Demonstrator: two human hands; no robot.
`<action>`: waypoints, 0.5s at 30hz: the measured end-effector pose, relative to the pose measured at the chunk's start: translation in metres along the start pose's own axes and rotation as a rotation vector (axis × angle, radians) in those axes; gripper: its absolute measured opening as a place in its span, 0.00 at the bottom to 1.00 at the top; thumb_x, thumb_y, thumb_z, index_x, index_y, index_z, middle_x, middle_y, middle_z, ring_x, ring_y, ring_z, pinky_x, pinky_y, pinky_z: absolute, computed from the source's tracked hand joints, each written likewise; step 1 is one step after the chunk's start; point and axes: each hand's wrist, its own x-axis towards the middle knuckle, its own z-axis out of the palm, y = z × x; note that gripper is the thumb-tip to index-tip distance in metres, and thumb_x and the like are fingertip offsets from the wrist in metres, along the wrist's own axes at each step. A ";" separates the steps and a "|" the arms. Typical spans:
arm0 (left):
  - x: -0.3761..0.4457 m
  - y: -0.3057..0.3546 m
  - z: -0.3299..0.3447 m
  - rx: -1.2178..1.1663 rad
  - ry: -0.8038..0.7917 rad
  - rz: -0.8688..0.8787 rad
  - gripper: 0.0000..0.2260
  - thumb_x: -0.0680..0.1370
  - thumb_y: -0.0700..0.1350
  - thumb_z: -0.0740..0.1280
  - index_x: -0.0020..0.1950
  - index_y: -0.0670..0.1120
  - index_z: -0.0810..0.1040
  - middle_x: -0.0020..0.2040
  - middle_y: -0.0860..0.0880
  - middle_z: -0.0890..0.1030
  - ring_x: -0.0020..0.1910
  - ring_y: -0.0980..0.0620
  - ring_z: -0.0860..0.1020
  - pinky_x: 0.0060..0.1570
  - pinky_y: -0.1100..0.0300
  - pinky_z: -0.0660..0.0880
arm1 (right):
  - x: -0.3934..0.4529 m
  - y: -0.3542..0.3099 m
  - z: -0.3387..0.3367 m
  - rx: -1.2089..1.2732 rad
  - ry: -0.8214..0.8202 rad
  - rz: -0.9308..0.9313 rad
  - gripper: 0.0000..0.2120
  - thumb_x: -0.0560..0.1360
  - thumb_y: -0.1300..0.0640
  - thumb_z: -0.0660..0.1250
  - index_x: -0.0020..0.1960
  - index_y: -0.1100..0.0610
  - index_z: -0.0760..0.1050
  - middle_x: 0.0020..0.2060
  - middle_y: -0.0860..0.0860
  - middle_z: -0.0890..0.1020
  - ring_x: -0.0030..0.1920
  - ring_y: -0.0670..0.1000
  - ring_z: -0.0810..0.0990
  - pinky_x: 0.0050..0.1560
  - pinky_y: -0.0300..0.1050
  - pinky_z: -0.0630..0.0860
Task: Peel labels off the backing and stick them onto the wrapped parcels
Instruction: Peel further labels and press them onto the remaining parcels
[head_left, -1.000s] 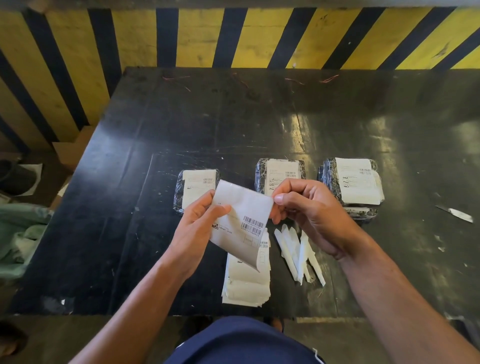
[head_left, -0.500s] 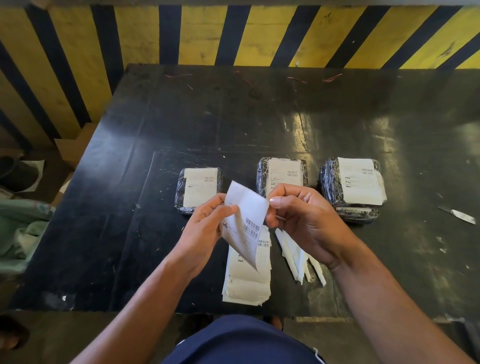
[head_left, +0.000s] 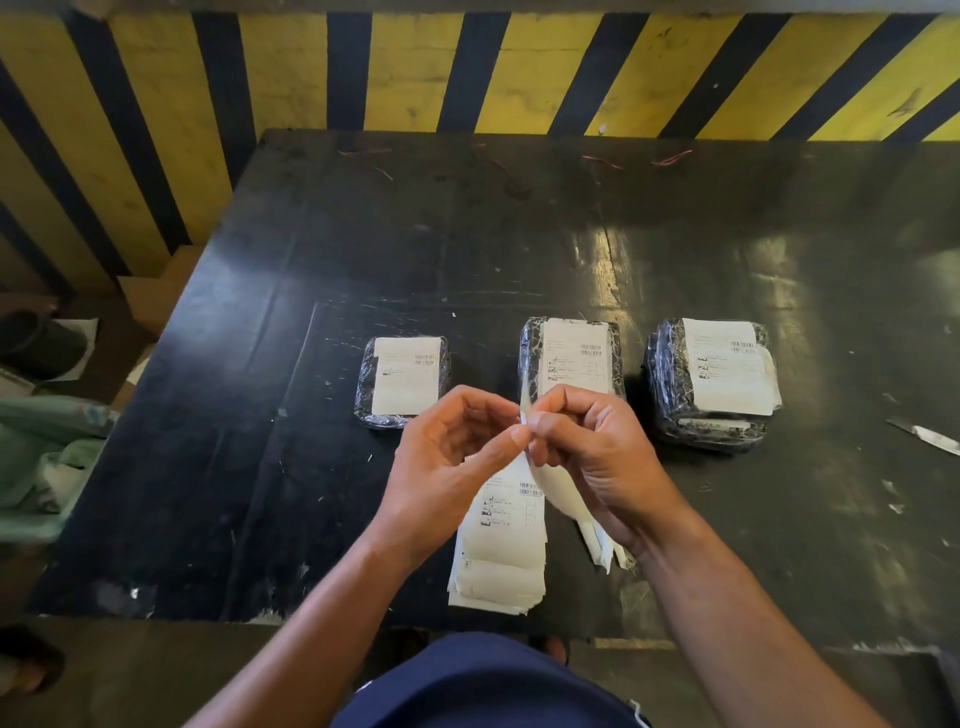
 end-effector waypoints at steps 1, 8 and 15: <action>0.000 -0.001 0.000 0.000 0.003 -0.007 0.12 0.76 0.46 0.76 0.56 0.41 0.83 0.49 0.44 0.87 0.51 0.44 0.86 0.55 0.54 0.83 | 0.000 0.002 0.001 -0.004 0.005 0.005 0.05 0.72 0.60 0.72 0.37 0.56 0.83 0.30 0.56 0.79 0.32 0.50 0.74 0.42 0.47 0.70; -0.001 -0.006 -0.002 0.046 0.042 -0.065 0.07 0.77 0.45 0.73 0.52 0.43 0.86 0.45 0.49 0.88 0.46 0.52 0.87 0.49 0.61 0.82 | 0.000 0.008 0.001 -0.011 -0.004 0.057 0.09 0.73 0.59 0.70 0.35 0.54 0.82 0.30 0.55 0.76 0.35 0.49 0.71 0.44 0.46 0.70; 0.006 -0.022 -0.010 -0.078 0.202 -0.264 0.05 0.83 0.42 0.68 0.51 0.41 0.81 0.49 0.44 0.88 0.49 0.45 0.87 0.57 0.50 0.82 | 0.004 0.021 -0.007 0.116 0.189 0.165 0.15 0.82 0.65 0.60 0.38 0.57 0.75 0.30 0.52 0.77 0.36 0.51 0.74 0.41 0.46 0.68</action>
